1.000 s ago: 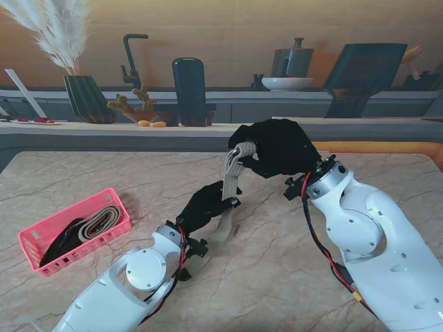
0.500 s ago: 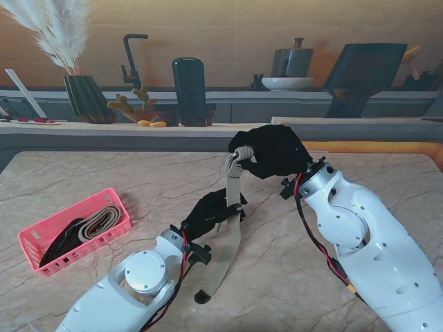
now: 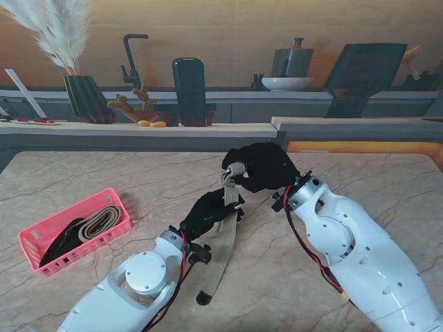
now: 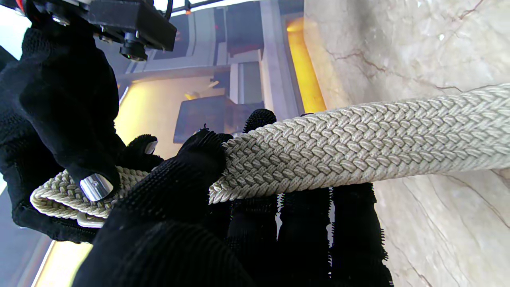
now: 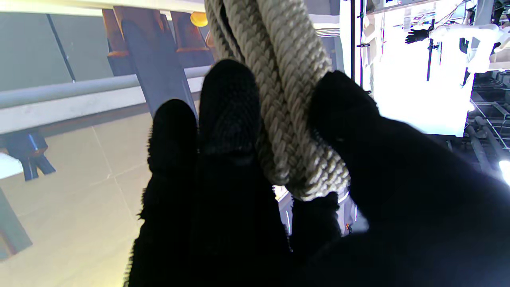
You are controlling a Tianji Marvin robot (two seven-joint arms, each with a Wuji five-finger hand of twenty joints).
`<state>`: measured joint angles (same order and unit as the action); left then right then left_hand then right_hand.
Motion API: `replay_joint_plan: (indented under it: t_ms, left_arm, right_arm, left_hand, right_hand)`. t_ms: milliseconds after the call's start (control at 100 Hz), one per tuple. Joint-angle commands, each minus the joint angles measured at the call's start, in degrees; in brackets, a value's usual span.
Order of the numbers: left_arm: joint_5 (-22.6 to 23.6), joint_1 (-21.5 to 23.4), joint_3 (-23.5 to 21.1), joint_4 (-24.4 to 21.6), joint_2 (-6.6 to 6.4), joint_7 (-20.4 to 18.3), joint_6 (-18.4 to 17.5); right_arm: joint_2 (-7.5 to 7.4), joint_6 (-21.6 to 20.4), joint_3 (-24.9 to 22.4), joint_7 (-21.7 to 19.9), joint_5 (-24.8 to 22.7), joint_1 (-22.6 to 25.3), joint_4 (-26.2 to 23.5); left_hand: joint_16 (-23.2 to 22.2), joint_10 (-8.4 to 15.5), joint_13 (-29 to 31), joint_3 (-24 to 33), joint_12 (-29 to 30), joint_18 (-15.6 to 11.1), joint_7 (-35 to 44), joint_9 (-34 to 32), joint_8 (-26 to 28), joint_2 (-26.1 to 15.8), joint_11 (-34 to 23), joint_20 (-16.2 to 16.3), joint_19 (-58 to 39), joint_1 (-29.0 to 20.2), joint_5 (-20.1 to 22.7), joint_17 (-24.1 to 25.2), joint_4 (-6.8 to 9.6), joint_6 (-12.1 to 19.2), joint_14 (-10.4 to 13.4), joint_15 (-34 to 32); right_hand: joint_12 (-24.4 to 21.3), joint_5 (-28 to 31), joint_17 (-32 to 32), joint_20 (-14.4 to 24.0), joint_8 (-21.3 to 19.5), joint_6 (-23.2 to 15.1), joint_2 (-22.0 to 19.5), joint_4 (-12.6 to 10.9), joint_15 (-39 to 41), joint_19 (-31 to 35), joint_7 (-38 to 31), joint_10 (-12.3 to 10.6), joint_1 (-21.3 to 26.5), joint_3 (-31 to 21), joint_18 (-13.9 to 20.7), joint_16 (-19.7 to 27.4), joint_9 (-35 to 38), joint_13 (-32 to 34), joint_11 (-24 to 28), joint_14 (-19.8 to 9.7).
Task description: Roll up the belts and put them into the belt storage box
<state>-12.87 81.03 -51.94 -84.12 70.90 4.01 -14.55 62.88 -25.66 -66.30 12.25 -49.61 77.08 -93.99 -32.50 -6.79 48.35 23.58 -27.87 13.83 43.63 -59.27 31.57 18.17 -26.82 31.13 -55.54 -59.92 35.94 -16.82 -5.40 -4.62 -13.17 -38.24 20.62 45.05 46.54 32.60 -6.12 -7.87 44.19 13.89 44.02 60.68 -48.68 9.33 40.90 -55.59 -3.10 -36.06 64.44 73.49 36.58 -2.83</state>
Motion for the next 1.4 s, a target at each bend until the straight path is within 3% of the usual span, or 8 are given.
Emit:
replay_joint_plan:
  t_ms: [0,130,270,420,600,1010,1060,1390]
  left_arm:
    - [-0.51,0.45,-0.03,-0.52,0.81,0.48,-0.06]
    - [-0.86,0.84,-0.32,-0.69,0.93,1.12,-0.76]
    - [-2.07,1.36,-0.79,-1.06,0.97,1.21,-1.64]
    - [-3.21,1.37,-0.77,-0.84,0.95,0.68,-2.53]
    - [-5.61,1.35,-0.84,-0.84,0.89,-0.74,-3.18]
    - [-6.49,2.06,-1.41,-2.31,0.91,-0.21,-2.73]
    - [-6.37,2.01,-1.41,-2.29,0.89,-0.28,-2.73]
    - [-7.62,2.35,-1.91,-2.87,0.54,-1.81,-2.13]
  right_arm:
    - [0.34,-0.17,0.65,-0.43,-0.05,1.28,0.92]
    - [0.36,-0.56,0.59,0.51,-0.23,2.73,1.24]
    - [0.21,-1.23,-0.37,-1.07,1.16,4.82,0.57]
    - [-0.17,-2.25,-1.18,-3.03,1.55,6.33,0.31]
    - [-0.51,-3.49,-1.04,-5.12,2.36,6.56,0.98]
    - [-0.56,-3.57,0.76,-4.02,1.14,5.64,3.06]
    - [-0.57,-3.75,0.89,-4.09,1.20,5.53,3.18]
    - [-0.90,-4.95,1.64,-2.94,-1.85,5.07,3.72]
  left_hand:
    - [-0.63,0.24,-1.54,-3.94,2.31,-0.21,-1.24,2.28,-0.44,-2.66,-0.07,0.86,-0.65,1.83,-0.90,1.20,0.22,4.85,0.40,0.71]
    - [-0.41,0.93,-3.91,-7.97,3.34,-0.23,-4.74,6.48,-0.27,-3.14,2.21,0.82,0.69,7.98,-3.96,2.59,0.67,4.76,0.69,2.34]
    - [-0.37,1.33,-5.87,-2.10,3.74,-0.43,-10.59,9.46,0.70,-1.99,3.71,1.57,2.33,20.28,-5.67,3.06,1.75,3.22,1.43,4.59]
    - [1.16,1.11,-7.45,10.03,5.30,-0.38,-14.32,12.66,-1.44,7.45,5.77,1.17,4.70,33.90,-9.80,3.46,-0.35,2.70,2.26,8.23]
    - [2.12,0.80,-7.01,16.71,5.87,-1.27,-16.19,13.10,-1.89,12.48,5.74,1.35,5.38,39.66,-11.75,2.65,-2.59,1.90,3.29,9.84]
    - [3.96,2.76,-0.29,21.94,6.93,-4.80,-10.71,7.30,-0.91,14.23,-1.06,0.20,-2.76,32.35,-13.32,-3.87,-1.61,0.00,5.69,2.06]
    - [4.00,3.02,-0.12,22.22,6.82,-4.84,-10.51,7.04,-0.89,14.51,-1.32,0.09,-2.87,31.31,-13.33,-4.11,-1.36,-0.03,5.90,1.98]
    - [3.89,3.24,-0.56,21.07,6.27,-4.77,-11.30,8.06,-1.86,14.52,-1.56,-0.67,-2.64,29.18,-15.17,-3.64,-0.30,-0.28,5.62,2.00]
  right_hand:
    - [0.80,4.45,-0.60,-0.51,-1.01,-4.93,-6.52,-0.21,-0.81,1.00,-12.02,-2.80,3.98,-3.69,1.16,0.16,0.66,1.96,1.53,-1.49]
    - [0.86,3.64,-0.88,-0.58,-1.24,-4.65,-6.90,-0.18,-1.45,0.81,-11.52,-2.64,3.95,-3.27,0.90,0.42,-0.07,1.81,1.59,-1.54]
    - [0.55,1.85,-1.70,-0.71,-1.52,-2.48,-7.13,-0.10,-4.86,0.12,-9.75,-1.88,2.53,-2.16,0.42,1.59,-2.30,1.58,1.03,-0.84]
    - [0.51,-1.05,-2.58,-0.67,-2.08,-1.40,-6.12,-0.06,-8.09,-0.54,-7.98,-1.57,1.71,-2.28,0.32,2.11,-5.11,0.16,0.30,-0.90]
    - [0.69,-2.90,-3.51,-0.40,-3.84,0.25,-2.91,-0.35,-10.79,-1.70,-4.37,-1.39,-1.21,-4.63,-0.13,1.52,-8.51,-1.55,0.38,-0.56]
    - [0.89,-3.61,-4.33,0.01,-11.83,2.87,1.20,-5.35,-14.13,-3.07,5.94,-1.72,-6.84,-6.32,-1.17,1.34,-13.64,-3.79,0.79,-0.55]
    - [0.83,-3.58,-4.43,0.09,-17.02,3.12,1.78,-5.88,-14.44,-3.25,8.74,-1.70,-6.86,-5.88,-1.12,1.41,-14.12,-3.97,0.79,-0.48]
    - [0.97,-5.48,-5.37,0.17,-17.35,4.32,2.80,-7.14,-15.53,-3.66,10.33,-1.46,-9.83,-5.16,-2.48,2.22,-16.78,-5.61,0.66,0.57]
